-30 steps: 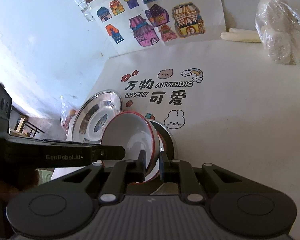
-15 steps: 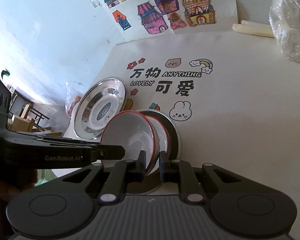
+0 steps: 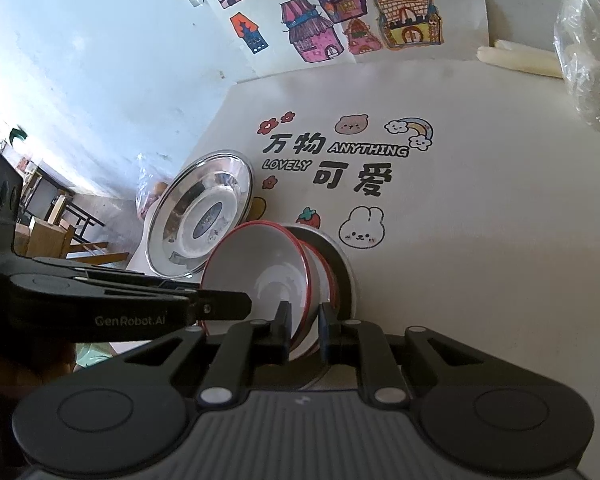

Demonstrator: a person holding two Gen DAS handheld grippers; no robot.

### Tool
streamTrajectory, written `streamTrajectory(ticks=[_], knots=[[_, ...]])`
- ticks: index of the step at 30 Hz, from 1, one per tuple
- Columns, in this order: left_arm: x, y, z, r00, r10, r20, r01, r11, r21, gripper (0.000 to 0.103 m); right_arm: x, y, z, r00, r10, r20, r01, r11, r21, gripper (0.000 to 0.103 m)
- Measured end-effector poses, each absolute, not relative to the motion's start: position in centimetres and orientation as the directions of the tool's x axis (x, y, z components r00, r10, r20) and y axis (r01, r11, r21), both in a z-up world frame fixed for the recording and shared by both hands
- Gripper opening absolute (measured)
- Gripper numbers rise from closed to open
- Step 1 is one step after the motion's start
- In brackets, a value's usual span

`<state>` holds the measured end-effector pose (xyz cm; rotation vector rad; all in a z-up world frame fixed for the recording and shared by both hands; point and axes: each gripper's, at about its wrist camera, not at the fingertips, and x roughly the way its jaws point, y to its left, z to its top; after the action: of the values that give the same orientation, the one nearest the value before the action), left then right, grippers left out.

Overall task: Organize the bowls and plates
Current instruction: 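Lower the red-rimmed white bowl into the steel bowl with both grippers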

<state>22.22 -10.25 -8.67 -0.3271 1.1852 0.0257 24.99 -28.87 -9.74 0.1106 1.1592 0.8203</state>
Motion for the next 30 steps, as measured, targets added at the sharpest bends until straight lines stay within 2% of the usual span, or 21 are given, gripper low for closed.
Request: streamTrajectory(ticks=[15,30], knots=[[22.4,-10.2,-9.0,0.348,-0.13,-0.929,-0.233,0.947,-0.219,0.02,25.3,-27.5,-9.1,0.1,0.577,-0.811,-0.604,0.682,0.412,0.016],[23.0,-10.3,-9.5,0.318,-0.116,-0.941,-0.263,0.943,-0.205,0.021,26.0,-27.5,-9.1,0.072,0.583,-0.809,-0.626,0.658,0.418,0.017]])
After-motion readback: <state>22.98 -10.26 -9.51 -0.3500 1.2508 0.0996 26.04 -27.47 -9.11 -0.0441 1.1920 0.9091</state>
